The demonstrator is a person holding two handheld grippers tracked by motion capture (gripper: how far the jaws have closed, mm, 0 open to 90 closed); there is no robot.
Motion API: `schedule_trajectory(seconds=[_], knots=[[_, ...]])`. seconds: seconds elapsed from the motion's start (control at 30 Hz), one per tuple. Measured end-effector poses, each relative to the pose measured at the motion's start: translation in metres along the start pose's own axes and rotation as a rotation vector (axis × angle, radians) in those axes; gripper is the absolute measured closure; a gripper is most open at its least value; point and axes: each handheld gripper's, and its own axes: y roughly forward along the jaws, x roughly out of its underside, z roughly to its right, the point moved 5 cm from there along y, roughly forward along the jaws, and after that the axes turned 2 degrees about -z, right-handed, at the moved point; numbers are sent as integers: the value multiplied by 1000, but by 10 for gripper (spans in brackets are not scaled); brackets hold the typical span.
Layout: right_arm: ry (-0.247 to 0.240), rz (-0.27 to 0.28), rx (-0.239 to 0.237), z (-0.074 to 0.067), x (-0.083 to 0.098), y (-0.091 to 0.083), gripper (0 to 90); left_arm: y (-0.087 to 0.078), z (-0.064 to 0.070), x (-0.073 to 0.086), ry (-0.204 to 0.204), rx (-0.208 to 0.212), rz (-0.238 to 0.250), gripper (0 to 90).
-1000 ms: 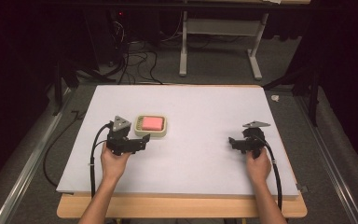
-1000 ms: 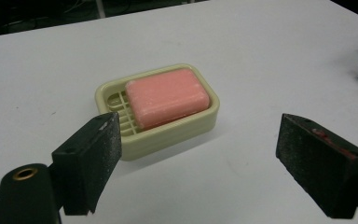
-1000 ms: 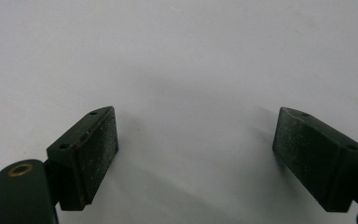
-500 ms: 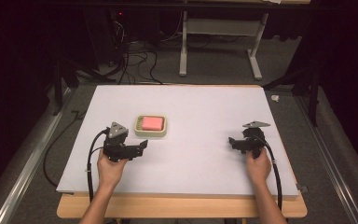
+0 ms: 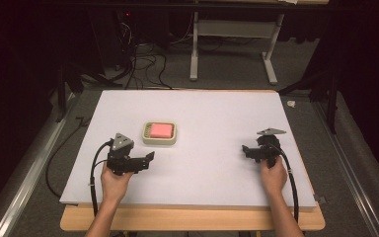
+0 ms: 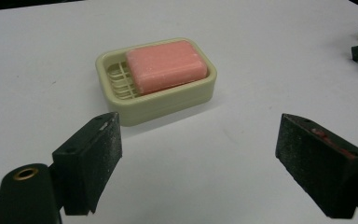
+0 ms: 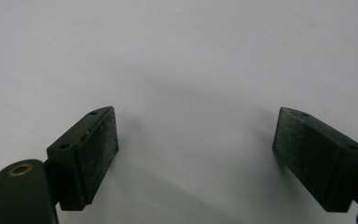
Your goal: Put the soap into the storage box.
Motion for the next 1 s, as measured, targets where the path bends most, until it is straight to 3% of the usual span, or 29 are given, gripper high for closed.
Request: schedule_trajectory(seconds=[1.0], knots=[[0,0,1,0,0,0,146,8,-16,23,-43,-33,-38,154]])
